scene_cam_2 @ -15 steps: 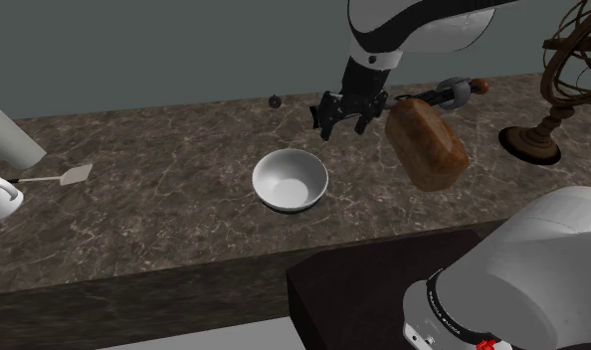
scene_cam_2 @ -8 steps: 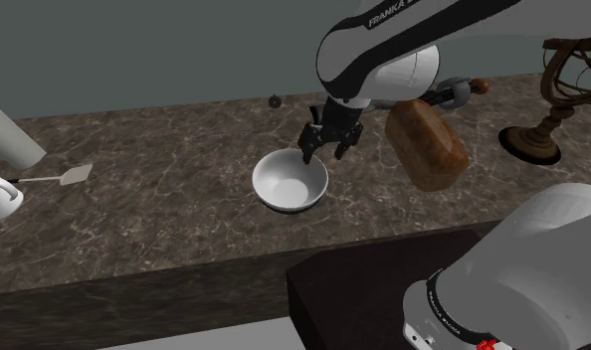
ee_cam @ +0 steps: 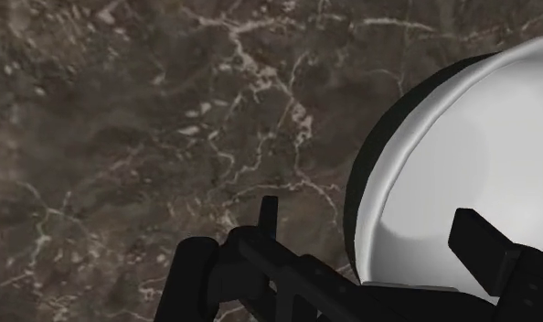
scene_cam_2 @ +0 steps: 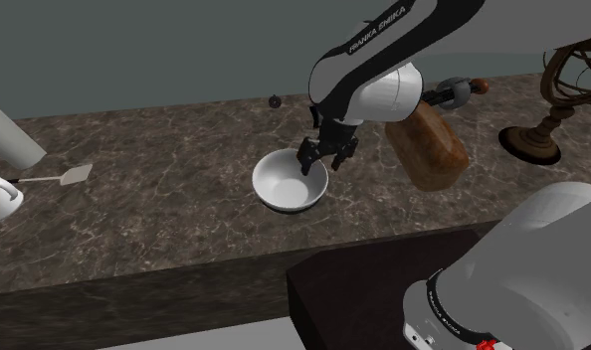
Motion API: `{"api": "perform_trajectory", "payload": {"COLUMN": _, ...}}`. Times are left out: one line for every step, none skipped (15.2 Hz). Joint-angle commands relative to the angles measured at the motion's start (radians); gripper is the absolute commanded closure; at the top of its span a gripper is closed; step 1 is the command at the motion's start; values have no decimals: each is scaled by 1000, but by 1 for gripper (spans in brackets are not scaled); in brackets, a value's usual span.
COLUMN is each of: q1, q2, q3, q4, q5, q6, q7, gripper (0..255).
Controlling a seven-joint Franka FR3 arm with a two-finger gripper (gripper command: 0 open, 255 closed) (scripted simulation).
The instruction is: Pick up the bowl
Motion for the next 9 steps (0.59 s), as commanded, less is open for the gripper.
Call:
{"api": "perform_trajectory", "payload": {"q1": 4, "q2": 10, "q3": 0, "q4": -3, "q5": 9, "q6": 13, "q7": -7, "gripper": 0}}
{"api": "perform_trajectory", "payload": {"q1": 4, "q2": 9, "q3": 0, "q4": -4, "q5": 9, "q6": 14, "q7": -6, "gripper": 255}}
{"api": "perform_trajectory", "payload": {"q1": 4, "q2": 9, "q3": 0, "q4": -4, "q5": 9, "q6": 14, "q7": -7, "gripper": 255}}
{"api": "perform_trajectory", "payload": {"q1": 4, "q2": 9, "q3": 0, "q4": -5, "q5": 9, "q6": 14, "q7": -7, "gripper": 255}}
{"api": "perform_trajectory", "payload": {"q1": 4, "q2": 9, "q3": 0, "q4": -5, "q5": 9, "q6": 14, "q7": -7, "gripper": 255}}
{"api": "perform_trajectory", "payload": {"q1": 4, "q2": 9, "q3": 0, "q4": -5, "q5": 9, "q6": 14, "q7": -7, "gripper": 255}}
{"api": "perform_trajectory", "payload": {"q1": 4, "q2": 9, "q3": 0, "q4": -5, "q5": 9, "q6": 14, "q7": -7, "gripper": 255}}
{"api": "perform_trajectory", "payload": {"q1": 4, "q2": 9, "q3": 0, "q4": -5, "q5": 9, "q6": 14, "q7": -7, "gripper": 255}}
{"api": "perform_trajectory", "payload": {"q1": 4, "q2": 9, "q3": 0, "q4": -4, "q5": 9, "q6": 14, "q7": -7, "gripper": 255}}
